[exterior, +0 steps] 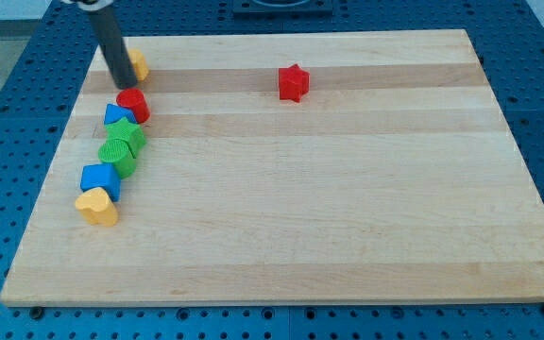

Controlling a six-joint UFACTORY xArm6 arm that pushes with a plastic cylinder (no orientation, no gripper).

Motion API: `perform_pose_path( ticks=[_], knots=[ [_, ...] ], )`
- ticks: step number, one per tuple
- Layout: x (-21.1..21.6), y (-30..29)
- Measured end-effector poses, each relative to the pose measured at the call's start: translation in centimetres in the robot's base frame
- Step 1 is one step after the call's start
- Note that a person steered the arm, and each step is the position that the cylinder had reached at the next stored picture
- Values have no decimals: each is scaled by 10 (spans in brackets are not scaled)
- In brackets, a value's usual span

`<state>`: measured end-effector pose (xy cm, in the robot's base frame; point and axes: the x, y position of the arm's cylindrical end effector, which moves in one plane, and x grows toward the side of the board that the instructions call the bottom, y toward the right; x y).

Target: Slide the red circle to the left side of the red star

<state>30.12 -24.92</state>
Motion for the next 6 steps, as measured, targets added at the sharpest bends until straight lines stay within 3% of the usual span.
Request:
perform_pose_path(
  ticks=[1, 2, 5, 6],
  knots=[
    [18, -37],
    [47, -32],
    [64, 129],
    [81, 155]
  ],
)
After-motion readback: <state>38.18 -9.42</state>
